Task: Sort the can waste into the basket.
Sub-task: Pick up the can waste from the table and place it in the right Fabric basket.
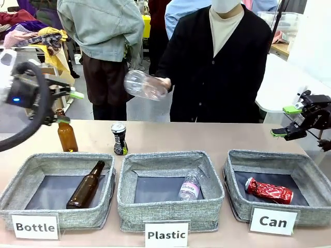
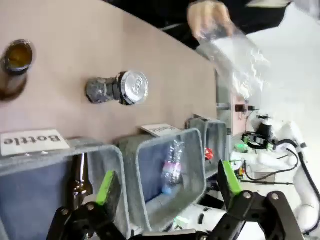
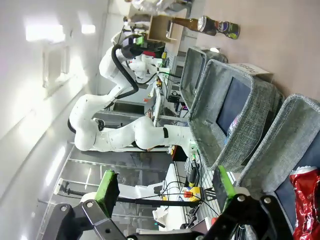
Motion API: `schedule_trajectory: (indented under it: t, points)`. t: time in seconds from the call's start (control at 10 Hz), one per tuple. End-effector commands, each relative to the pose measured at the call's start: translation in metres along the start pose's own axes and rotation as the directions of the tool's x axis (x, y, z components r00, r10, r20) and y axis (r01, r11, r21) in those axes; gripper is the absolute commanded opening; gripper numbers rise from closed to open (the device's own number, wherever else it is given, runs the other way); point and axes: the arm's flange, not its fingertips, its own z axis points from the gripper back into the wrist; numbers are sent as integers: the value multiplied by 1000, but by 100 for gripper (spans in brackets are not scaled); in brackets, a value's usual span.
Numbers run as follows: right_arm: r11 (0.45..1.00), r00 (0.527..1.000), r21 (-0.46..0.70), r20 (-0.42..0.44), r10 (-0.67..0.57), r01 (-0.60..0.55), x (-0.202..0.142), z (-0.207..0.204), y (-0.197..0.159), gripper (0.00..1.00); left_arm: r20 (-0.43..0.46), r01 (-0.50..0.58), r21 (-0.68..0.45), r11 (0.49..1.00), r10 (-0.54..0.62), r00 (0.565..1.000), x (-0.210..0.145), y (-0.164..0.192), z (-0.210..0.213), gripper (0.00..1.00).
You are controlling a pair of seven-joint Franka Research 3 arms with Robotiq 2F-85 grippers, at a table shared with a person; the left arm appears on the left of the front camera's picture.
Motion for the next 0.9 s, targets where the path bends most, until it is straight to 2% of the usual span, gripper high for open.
schedule_trajectory:
  t: [0.0,0.1,0.2,0.4,0.5,0.8]
  points:
    - [1000,1000,-8,-4,15,-15,0,0,2,99,-194,15,-13,1000,-18,981,-2,9,5,100]
    - [1000,1000,-8,-4,15,-15,0,0,2,99,-330,15,-82,997,-41,943,-13,24,35,100]
    - [1000,1000,-8,-4,15,-15,0,0,2,99,-397,23,-156,987,-84,914,-30,41,66,100]
    - [1000,1000,-8,-4,15,-15,0,0,2,99,-368,83,-277,957,-185,911,-72,76,117,100]
    - [1000,1000,-8,-4,15,-15,0,0,2,99,-325,97,-303,948,-198,925,-83,87,127,100]
    - [1000,1000,-8,-4,15,-15,0,0,2,99,-326,88,-275,957,-179,928,-77,83,118,100]
